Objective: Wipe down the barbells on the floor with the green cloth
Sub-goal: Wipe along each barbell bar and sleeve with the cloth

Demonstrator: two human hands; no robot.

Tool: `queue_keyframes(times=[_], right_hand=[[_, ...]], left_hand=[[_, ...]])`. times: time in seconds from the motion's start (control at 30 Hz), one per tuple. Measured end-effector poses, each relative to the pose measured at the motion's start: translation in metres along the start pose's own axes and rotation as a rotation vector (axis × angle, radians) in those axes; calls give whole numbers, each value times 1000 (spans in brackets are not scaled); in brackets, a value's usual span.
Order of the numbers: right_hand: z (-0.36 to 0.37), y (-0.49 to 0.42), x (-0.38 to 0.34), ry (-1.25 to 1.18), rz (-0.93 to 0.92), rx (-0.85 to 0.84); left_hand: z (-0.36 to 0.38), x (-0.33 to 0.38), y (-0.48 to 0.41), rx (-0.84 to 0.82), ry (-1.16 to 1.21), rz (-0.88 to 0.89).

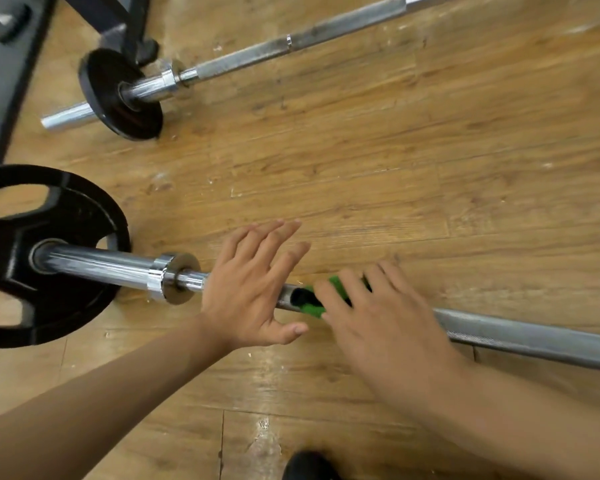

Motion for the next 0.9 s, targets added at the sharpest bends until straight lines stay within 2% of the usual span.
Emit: queue_keyframes(times=[0.2,0.33,0.43,0.6,0.77,0.9], right_hand=[[-18,64,64,64,67,120],[-38,94,107,29,179,53],[-35,73,93,99,188,68],[-5,3,44,52,80,76],[-18,29,74,51,89,147],[-33,53,115,113,211,109]], left_hand=[[2,-5,-4,12,-19,-28],[2,-5,-9,108,-90,-66],[2,-8,-14,141,-110,-81],[5,-17,-27,65,-113,-107],[3,-24,-40,79,-82,-121],[2,-26,-47,175,-66,-48]])
Point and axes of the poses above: each hand's wrist, its own y-axis away from the middle knuckle, its own z-axis out of the palm, x = y × z, the point moved 5 cm from there along -y, towards the middle knuckle, and after that the axes turned 8 degrees about -y, right-handed, at the moved point
